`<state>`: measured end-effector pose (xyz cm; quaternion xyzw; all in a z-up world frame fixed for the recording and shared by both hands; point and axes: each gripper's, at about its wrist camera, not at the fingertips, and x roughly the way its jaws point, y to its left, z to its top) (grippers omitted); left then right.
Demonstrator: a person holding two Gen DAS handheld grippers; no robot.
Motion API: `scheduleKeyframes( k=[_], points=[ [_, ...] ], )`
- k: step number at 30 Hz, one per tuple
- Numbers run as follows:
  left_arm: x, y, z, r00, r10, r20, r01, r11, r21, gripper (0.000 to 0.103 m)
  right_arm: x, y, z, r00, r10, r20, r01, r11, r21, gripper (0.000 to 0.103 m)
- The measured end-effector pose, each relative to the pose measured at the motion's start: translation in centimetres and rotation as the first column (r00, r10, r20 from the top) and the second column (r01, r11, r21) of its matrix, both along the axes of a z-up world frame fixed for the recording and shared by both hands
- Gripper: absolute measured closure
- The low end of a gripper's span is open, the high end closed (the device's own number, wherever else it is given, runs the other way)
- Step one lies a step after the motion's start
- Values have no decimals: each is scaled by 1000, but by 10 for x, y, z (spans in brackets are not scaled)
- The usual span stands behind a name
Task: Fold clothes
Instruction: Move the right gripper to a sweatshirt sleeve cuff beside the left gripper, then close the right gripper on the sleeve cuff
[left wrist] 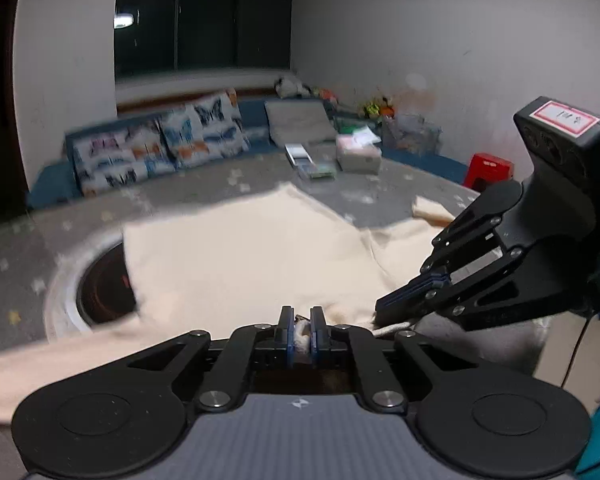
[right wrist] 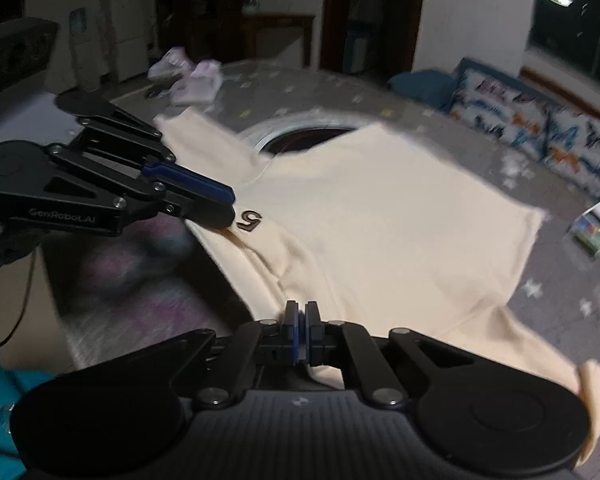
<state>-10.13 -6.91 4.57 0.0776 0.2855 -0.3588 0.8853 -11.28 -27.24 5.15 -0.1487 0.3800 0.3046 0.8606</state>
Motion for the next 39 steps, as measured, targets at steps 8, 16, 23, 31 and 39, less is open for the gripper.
scheduleKeyframes(
  k=[8, 16, 23, 31, 39],
  points=[
    [0, -3, -6, 999, -20, -38, 22, 998, 52, 90, 0, 7, 9, 999, 35, 40, -34, 999, -13, 76],
    [6, -26, -14, 998, -66, -5, 66, 989, 133, 85, 9, 34, -15, 997, 56, 47, -52, 996, -79, 82],
    [13, -29, -24, 998, -61, -14, 62, 987, 151, 93, 9, 24, -4, 999, 27, 44, -26, 999, -27, 100],
    [9, -9, -11, 994, -96, -52, 99, 994, 39, 98, 1, 15, 6, 998, 66, -12, -66, 997, 27, 100],
    [38, -25, 4, 999, 16, -33, -16, 1000, 6, 96, -4, 11, -1, 999, 39, -31, -37, 998, 43, 100]
  ],
)
